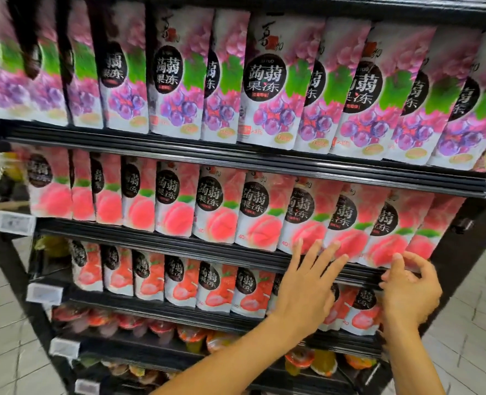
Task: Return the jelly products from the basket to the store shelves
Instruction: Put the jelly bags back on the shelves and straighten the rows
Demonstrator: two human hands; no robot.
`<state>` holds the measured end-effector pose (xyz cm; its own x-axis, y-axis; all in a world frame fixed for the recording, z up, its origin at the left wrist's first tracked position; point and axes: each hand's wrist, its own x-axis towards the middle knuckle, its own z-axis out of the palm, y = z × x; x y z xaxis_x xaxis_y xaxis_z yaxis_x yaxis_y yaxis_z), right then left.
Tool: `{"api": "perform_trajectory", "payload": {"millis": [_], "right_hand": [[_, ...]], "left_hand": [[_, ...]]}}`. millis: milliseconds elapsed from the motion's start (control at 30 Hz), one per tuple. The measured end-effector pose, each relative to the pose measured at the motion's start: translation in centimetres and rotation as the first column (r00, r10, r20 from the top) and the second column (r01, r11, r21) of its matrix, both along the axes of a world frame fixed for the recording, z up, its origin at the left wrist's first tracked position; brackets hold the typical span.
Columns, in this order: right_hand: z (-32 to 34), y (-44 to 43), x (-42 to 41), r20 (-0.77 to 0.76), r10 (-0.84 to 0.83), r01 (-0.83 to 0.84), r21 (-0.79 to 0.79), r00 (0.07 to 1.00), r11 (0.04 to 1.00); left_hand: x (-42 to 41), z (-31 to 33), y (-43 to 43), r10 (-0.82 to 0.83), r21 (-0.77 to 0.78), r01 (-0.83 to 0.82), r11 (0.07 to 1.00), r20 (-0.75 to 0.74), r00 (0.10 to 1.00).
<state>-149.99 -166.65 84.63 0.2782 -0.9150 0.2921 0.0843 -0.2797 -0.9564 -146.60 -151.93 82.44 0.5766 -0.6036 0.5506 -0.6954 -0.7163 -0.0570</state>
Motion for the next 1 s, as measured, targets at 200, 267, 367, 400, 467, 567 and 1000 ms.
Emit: {"api": "perform_trajectory", "payload": {"millis": [200,267,367,400,467,567,1000], "right_hand": [[-0.1,1.2,-0.2,0.111,0.011,-0.015,0.035,0.994,0.999],[-0.1,2.2,-0.4,0.141,-0.008,0.005,0.023,0.990,1.000],[-0.6,4.0,-0.4,0.155,-0.009,0.005,0.028,0.988,1.000],[-0.9,4.5,-0.3,0.153,-0.003,-0.002,0.029,0.988,1.000],[-1.3,5.9,-0.2,0.144,0.015,-0.020,0.030,0.989,0.999],[-2.3,8.3,-0.3,0.140,0.056,-0.060,0.025,0.989,0.998],[-20.2,25.0,-1.9,-0.157,0.366,-0.323,0.246,0.917,0.914]], "left_hand": [[0.0,-0.5,1.1,-0.073,-0.082,0.076,0.994,0.040,0.997],[0.0,-0.7,1.7,-0.113,-0.156,0.120,0.981,0.052,0.992],[-0.1,-1.0,3.0,-0.214,-0.306,0.217,0.927,0.045,0.976],[-0.3,-1.3,3.5,-0.236,-0.350,0.234,0.907,0.039,0.971],[-0.5,-1.8,4.8,-0.258,-0.420,0.239,0.875,0.012,0.966],[-0.8,-3.1,7.4,-0.241,-0.495,0.201,0.845,-0.018,0.970],[-2.9,-20.3,28.6,-0.099,-0.423,-0.181,0.888,-0.562,0.821]]}}
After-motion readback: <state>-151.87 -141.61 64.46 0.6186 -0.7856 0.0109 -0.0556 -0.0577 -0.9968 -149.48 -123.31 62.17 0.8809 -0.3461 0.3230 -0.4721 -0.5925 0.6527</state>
